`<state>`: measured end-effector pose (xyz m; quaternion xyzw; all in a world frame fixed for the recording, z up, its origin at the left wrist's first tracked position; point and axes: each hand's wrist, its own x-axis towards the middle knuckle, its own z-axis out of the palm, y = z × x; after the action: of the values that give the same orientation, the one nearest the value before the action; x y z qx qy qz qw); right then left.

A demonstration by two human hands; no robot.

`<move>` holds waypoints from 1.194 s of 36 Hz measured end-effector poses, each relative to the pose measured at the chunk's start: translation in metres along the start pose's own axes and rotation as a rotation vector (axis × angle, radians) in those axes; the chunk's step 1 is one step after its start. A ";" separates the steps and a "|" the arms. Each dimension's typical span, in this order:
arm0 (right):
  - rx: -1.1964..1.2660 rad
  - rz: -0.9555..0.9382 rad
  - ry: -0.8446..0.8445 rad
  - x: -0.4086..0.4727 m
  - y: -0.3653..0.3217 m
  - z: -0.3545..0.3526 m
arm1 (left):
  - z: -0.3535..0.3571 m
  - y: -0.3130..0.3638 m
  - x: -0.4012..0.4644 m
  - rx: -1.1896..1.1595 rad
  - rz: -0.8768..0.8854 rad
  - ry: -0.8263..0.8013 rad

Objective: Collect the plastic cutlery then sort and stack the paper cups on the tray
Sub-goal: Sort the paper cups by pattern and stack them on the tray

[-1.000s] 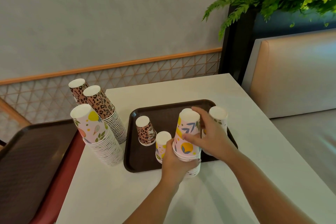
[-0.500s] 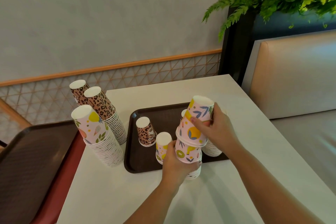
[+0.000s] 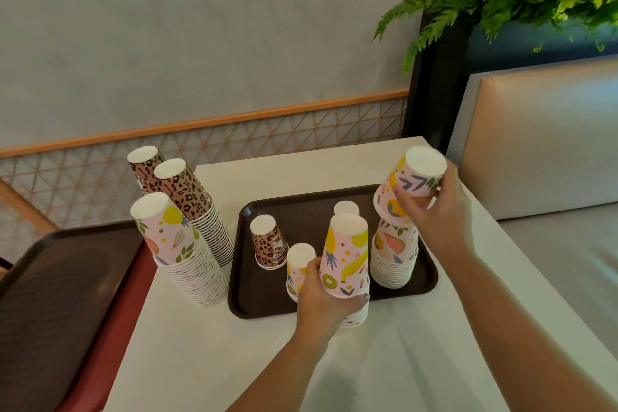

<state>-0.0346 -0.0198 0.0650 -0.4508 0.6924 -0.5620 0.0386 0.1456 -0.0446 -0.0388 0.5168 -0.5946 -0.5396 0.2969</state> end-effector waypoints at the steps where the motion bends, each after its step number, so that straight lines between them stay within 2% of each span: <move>1: -0.026 0.011 -0.027 -0.001 0.004 0.002 | 0.000 0.001 0.000 -0.003 0.003 -0.001; 4: -0.103 0.016 -0.048 -0.008 0.007 0.009 | -0.001 0.002 -0.001 -0.007 0.011 0.001; 7: -0.176 -0.141 0.055 -0.016 -0.006 0.011 | -0.002 0.003 -0.002 -0.036 0.029 0.004; 8: -0.151 -0.191 0.043 -0.020 -0.011 0.013 | -0.002 0.004 -0.003 -0.045 0.036 0.005; 12: 0.009 -0.213 -0.220 -0.039 -0.019 0.026 | -0.001 0.007 -0.003 -0.065 0.070 0.010; 19: -0.024 0.037 -0.446 -0.054 -0.018 0.044 | -0.001 0.015 -0.004 -0.084 0.116 0.042; 32: -0.088 0.096 -0.387 -0.047 -0.022 0.043 | -0.004 0.020 -0.004 -0.067 0.133 -0.013; 43: -0.014 0.102 -0.336 -0.035 -0.026 0.034 | -0.004 0.021 -0.007 -0.021 0.157 -0.009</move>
<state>0.0205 -0.0208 0.0582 -0.5030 0.7021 -0.4713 0.1789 0.1450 -0.0416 -0.0169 0.4633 -0.6288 -0.5231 0.3410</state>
